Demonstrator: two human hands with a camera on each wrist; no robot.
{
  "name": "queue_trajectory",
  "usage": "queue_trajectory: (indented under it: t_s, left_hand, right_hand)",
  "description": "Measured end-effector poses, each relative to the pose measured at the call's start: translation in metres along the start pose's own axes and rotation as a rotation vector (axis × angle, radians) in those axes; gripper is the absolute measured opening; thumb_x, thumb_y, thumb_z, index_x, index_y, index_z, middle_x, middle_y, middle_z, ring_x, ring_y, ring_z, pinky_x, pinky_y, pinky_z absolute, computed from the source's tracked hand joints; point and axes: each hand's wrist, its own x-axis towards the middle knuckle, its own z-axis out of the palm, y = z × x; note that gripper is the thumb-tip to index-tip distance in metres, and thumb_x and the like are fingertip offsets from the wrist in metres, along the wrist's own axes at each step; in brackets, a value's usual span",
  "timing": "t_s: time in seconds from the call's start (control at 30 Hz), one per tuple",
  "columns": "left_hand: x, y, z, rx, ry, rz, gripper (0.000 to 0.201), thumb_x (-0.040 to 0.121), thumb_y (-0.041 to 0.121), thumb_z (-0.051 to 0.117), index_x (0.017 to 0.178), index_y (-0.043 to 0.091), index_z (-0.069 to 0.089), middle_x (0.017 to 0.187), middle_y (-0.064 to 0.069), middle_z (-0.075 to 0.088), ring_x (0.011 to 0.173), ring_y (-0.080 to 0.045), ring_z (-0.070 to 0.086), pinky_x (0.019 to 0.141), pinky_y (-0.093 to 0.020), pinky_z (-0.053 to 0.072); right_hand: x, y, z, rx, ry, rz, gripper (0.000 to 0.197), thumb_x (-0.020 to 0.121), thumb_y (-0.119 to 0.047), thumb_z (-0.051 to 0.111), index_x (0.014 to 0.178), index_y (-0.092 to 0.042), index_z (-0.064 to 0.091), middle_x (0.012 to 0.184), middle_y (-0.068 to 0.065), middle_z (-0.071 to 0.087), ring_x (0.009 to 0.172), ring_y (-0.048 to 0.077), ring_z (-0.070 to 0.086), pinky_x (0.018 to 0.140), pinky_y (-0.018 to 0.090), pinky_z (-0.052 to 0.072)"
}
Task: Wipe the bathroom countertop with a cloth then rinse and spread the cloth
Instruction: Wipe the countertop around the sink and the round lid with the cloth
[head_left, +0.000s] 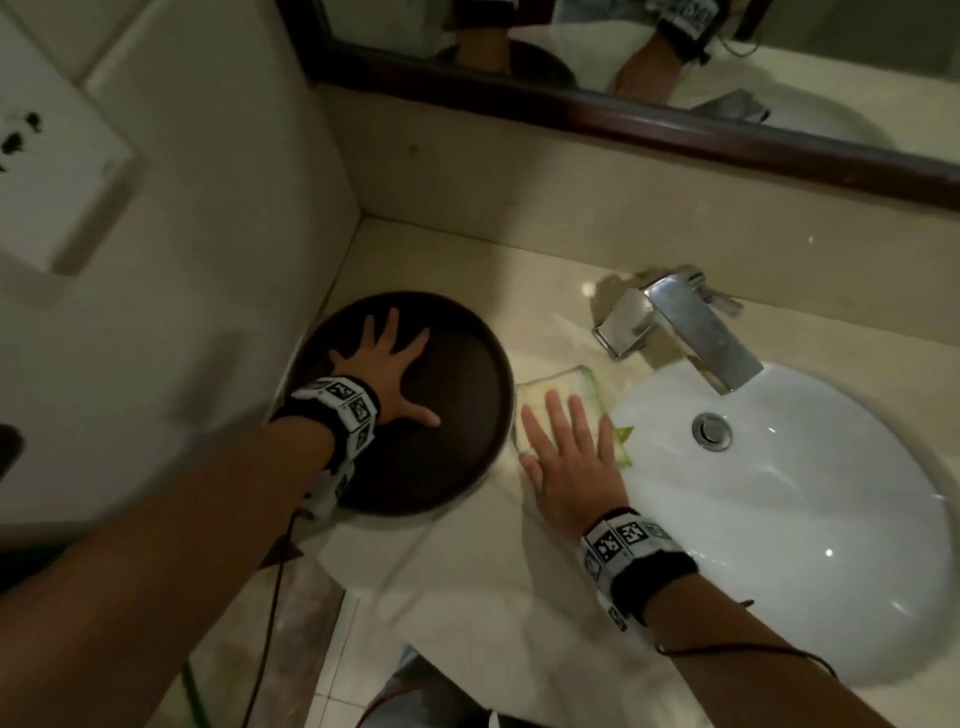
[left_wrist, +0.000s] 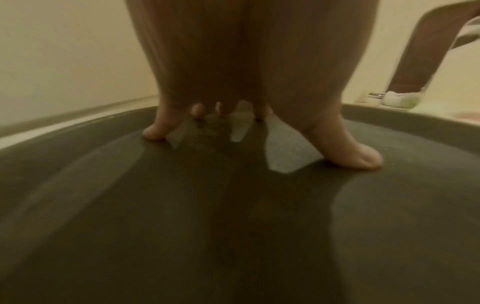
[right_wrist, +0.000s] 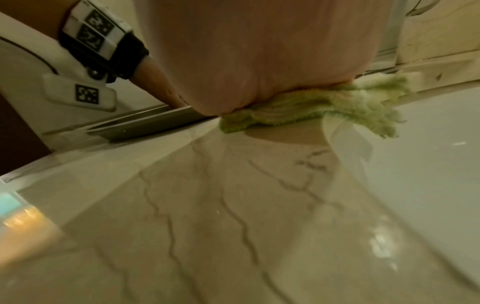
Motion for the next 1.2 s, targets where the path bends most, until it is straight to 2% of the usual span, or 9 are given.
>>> queue_trajectory:
  t_s: [0.2, 0.33, 0.47, 0.63, 0.83, 0.93, 0.97, 1.1, 1.2]
  left_hand:
    - [0.035, 0.003, -0.032, 0.062, -0.033, 0.068, 0.125, 0.058, 0.077, 0.069, 0.146, 0.047, -0.015, 0.155, 0.002, -0.031, 0.144, -0.031, -0.023, 0.109, -0.072, 0.008]
    - [0.065, 0.009, -0.050, -0.047, 0.030, 0.018, 0.127, 0.057, 0.078, 0.068, 0.149, 0.042, -0.012, 0.157, -0.004, -0.026, 0.144, -0.038, -0.019, 0.108, -0.072, 0.011]
    - [0.084, 0.010, -0.060, -0.034, 0.064, 0.052, 0.125, 0.058, 0.079, 0.066, 0.149, 0.041, -0.010, 0.158, -0.004, -0.023, 0.144, -0.039, -0.017, 0.108, -0.073, 0.011]
    - [0.091, 0.010, -0.067, -0.008, 0.047, 0.085, 0.124, 0.060, 0.075, 0.069, 0.150, 0.039, -0.008, 0.158, -0.006, -0.023, 0.143, -0.041, -0.018, 0.109, -0.070, 0.012]
    - [0.085, 0.016, -0.067, 0.024, 0.070, 0.084, 0.116, 0.069, 0.070, 0.067, 0.152, 0.034, -0.005, 0.159, -0.008, -0.019, 0.144, -0.042, -0.013, 0.115, -0.061, 0.010]
    - [0.067, 0.027, -0.061, 0.137, 0.106, 0.146, 0.090, 0.085, 0.059, 0.058, 0.154, 0.029, 0.008, 0.161, -0.009, -0.004, 0.146, -0.039, 0.003, 0.117, -0.051, 0.018]
    - [0.058, 0.031, -0.057, 0.151, 0.131, 0.170, 0.080, 0.089, 0.053, 0.056, 0.153, 0.028, 0.015, 0.161, -0.008, 0.004, 0.145, -0.036, 0.012, 0.116, -0.047, 0.023]
    - [0.006, 0.046, -0.035, 0.032, 0.253, 0.227, 0.044, 0.094, 0.037, 0.053, 0.137, 0.027, 0.050, 0.147, -0.001, 0.044, 0.131, -0.027, 0.043, 0.110, -0.038, 0.036]
    - [-0.036, 0.059, -0.015, -0.057, 0.285, 0.276, 0.036, 0.096, 0.030, 0.049, 0.131, 0.026, 0.056, 0.136, 0.000, 0.054, 0.123, -0.024, 0.050, 0.106, -0.037, 0.040]
  right_hand:
    - [-0.002, -0.002, -0.001, 0.030, 0.023, 0.007, 0.057, 0.096, -0.043, 0.025, 0.151, -0.027, 0.023, 0.160, 0.009, 0.021, 0.146, 0.035, 0.019, 0.113, 0.060, 0.019]
    - [0.000, -0.002, 0.000, 0.037, 0.032, 0.015, 0.057, 0.097, -0.043, 0.023, 0.152, -0.029, 0.022, 0.161, 0.007, 0.018, 0.147, 0.034, 0.016, 0.115, 0.059, 0.014]
    - [-0.001, -0.003, -0.001, 0.013, 0.016, 0.019, 0.058, 0.097, -0.043, 0.024, 0.153, -0.029, 0.022, 0.161, 0.008, 0.017, 0.147, 0.034, 0.016, 0.114, 0.060, 0.018]
    - [0.001, -0.002, 0.000, 0.014, 0.023, 0.030, 0.059, 0.096, -0.044, 0.024, 0.153, -0.030, 0.021, 0.161, 0.008, 0.017, 0.147, 0.033, 0.015, 0.112, 0.058, 0.013]
    - [0.003, -0.003, -0.003, -0.008, -0.024, 0.049, 0.059, 0.095, -0.045, 0.022, 0.153, -0.030, 0.017, 0.160, 0.008, 0.019, 0.147, 0.034, 0.019, 0.114, 0.059, 0.020]
    - [0.003, -0.005, -0.006, 0.002, -0.075, 0.077, 0.060, 0.092, -0.043, 0.024, 0.151, -0.029, 0.025, 0.159, 0.008, 0.025, 0.144, 0.035, 0.026, 0.110, 0.060, 0.025]
    - [0.003, -0.006, -0.007, 0.005, -0.086, 0.083, 0.061, 0.092, -0.044, 0.022, 0.152, -0.029, 0.023, 0.160, 0.007, 0.022, 0.145, 0.034, 0.024, 0.111, 0.059, 0.023]
    - [0.002, -0.006, -0.012, -0.027, -0.135, 0.077, 0.064, 0.090, -0.046, 0.000, 0.152, -0.034, -0.011, 0.162, 0.003, -0.013, 0.149, 0.032, -0.007, 0.116, 0.056, 0.002]
    - [0.001, -0.008, -0.020, -0.048, -0.198, 0.056, 0.059, 0.099, -0.042, 0.011, 0.151, -0.033, -0.017, 0.160, 0.003, -0.023, 0.147, 0.030, -0.017, 0.117, 0.057, -0.001]
